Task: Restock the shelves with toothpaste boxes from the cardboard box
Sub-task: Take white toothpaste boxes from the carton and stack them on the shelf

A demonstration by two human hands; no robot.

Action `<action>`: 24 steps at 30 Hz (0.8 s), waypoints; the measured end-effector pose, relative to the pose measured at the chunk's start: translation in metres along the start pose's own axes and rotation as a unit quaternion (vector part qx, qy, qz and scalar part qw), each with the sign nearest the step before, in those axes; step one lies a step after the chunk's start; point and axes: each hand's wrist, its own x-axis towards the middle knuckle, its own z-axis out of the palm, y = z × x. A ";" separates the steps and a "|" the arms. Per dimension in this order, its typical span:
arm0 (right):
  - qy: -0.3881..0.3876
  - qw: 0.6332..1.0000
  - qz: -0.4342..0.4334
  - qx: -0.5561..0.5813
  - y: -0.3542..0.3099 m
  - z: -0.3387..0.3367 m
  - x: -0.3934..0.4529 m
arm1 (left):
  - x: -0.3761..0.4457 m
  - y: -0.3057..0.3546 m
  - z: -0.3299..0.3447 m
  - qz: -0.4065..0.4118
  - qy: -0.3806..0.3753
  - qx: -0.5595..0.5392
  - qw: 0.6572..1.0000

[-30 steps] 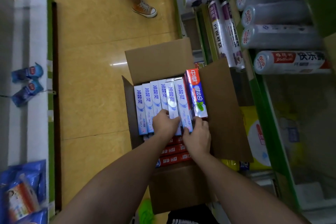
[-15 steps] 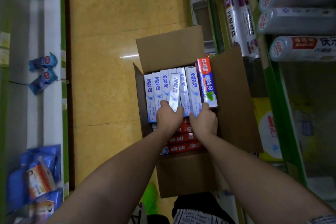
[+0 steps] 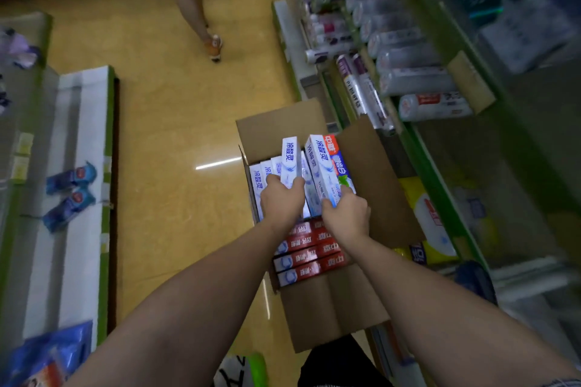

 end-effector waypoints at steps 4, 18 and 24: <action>0.065 0.997 -0.021 0.035 -0.026 -0.034 -0.033 | -0.038 0.022 -0.038 0.061 0.007 -0.029 0.998; 0.373 0.918 -0.092 0.102 -0.079 -0.169 -0.226 | -0.220 0.087 -0.163 0.303 -0.039 -0.102 0.947; 0.482 0.866 -0.083 0.103 -0.046 -0.221 -0.306 | -0.310 0.101 -0.162 0.378 -0.092 -0.110 0.915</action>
